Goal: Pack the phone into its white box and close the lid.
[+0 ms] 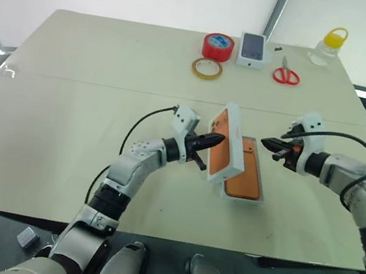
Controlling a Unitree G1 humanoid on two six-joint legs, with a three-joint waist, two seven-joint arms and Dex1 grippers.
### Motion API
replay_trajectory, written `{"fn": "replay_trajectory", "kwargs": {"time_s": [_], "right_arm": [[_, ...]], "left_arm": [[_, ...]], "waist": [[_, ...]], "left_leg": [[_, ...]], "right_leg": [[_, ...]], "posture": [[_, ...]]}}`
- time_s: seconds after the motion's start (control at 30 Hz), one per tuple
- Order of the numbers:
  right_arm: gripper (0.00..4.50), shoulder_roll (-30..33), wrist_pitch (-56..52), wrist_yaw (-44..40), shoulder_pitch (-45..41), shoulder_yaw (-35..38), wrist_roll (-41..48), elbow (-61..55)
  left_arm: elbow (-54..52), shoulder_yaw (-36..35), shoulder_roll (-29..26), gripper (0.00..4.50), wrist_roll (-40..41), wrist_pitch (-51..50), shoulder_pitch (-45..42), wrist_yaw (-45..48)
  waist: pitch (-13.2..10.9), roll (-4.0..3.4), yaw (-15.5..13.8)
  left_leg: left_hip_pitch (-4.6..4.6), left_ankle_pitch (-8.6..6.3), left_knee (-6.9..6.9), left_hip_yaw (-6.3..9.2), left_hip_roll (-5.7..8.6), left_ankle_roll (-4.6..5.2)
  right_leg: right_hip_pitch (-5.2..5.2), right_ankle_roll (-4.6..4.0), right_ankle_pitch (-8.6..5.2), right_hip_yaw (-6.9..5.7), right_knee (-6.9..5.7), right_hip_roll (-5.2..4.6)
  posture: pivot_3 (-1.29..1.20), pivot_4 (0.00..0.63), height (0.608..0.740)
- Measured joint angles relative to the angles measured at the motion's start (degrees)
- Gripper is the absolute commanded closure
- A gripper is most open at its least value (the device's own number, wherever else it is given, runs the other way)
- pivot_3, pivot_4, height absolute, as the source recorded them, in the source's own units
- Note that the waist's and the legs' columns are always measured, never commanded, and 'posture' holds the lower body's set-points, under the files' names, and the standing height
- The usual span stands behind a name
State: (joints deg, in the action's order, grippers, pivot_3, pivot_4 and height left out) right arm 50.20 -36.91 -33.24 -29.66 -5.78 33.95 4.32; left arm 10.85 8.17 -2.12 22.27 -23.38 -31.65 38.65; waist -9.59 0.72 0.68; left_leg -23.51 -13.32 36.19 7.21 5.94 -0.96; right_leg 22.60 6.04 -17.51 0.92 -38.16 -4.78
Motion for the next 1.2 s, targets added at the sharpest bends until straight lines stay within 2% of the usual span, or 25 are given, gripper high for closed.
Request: {"fn": "replay_trajectory", "kwargs": {"time_s": [0.2,0.33,0.47,0.63,0.9,1.03,1.2], "right_arm": [[4.48,-3.4,7.9,1.3,-0.1,0.8,-10.7,5.4],[4.48,-5.7,9.2,0.7,-1.4,0.9,-13.8,6.2],[4.48,-6.6,9.8,0.0,-2.1,1.1,-16.0,6.2],[4.48,-5.9,10.0,-0.9,-1.0,3.6,-18.4,6.1],[4.48,-5.7,10.9,-3.5,2.0,3.9,-21.7,5.7],[4.48,-5.9,11.3,-4.1,4.5,3.7,-23.6,4.0],[4.48,-6.0,11.1,-6.3,6.1,3.8,-24.1,0.4]], "left_arm": [[0.5,-3.0,-0.7,4.5,0.4,-0.1,-0.4,-1.6],[6.5,-1.7,3.6,4.5,-1.1,1.9,-3.3,-1.5],[7.7,1.6,6.9,4.5,-2.6,2.9,-3.9,-1.3],[5.7,1.1,3.9,4.5,-2.4,2.3,-2.0,-0.5],[2.1,-5.2,-0.6,4.5,-0.5,-0.2,-1.8,-3.0],[6.1,-4.4,-3.7,4.5,-6.0,1.0,-2.1,-6.4],[9.9,-3.2,-1.7,4.5,-7.5,1.5,-2.5,-6.0]], "waist": [[0.0,0.0,-0.1],[0.0,0.01,-0.4],[0.0,0.02,-0.2],[0.0,0.0,0.2],[0.0,0.0,-0.1],[0.0,-0.01,-0.1],[0.0,0.0,-0.1]], "left_leg": [[0.01,0.17,-0.01,0.02,0.03,-0.29],[0.0,0.18,0.02,0.02,0.09,-0.31],[-0.01,0.18,0.0,0.01,0.11,-0.32],[0.04,0.16,-0.05,0.04,-0.04,-0.28],[0.03,0.25,-0.02,0.03,-0.02,-0.42],[0.03,0.24,-0.02,0.03,0.01,-0.41],[0.02,0.24,0.0,0.03,0.02,-0.41]], "right_leg": [[0.0,0.02,0.02,0.01,0.0,-0.01],[-0.06,0.04,0.03,-0.01,0.02,0.0],[-0.03,0.06,0.02,0.01,0.04,-0.1],[0.03,0.02,0.04,0.04,-0.05,0.08],[0.01,0.0,0.05,0.04,-0.02,0.05],[0.0,0.01,0.05,0.04,-0.02,0.06],[-0.01,0.01,0.05,0.04,-0.02,0.03]], "posture": [[0.0,0.15,0.74],[0.0,0.15,0.74],[0.0,0.15,0.74],[0.0,0.15,0.74],[0.0,0.15,0.74],[0.0,0.15,0.74],[0.0,0.15,0.74]]}}
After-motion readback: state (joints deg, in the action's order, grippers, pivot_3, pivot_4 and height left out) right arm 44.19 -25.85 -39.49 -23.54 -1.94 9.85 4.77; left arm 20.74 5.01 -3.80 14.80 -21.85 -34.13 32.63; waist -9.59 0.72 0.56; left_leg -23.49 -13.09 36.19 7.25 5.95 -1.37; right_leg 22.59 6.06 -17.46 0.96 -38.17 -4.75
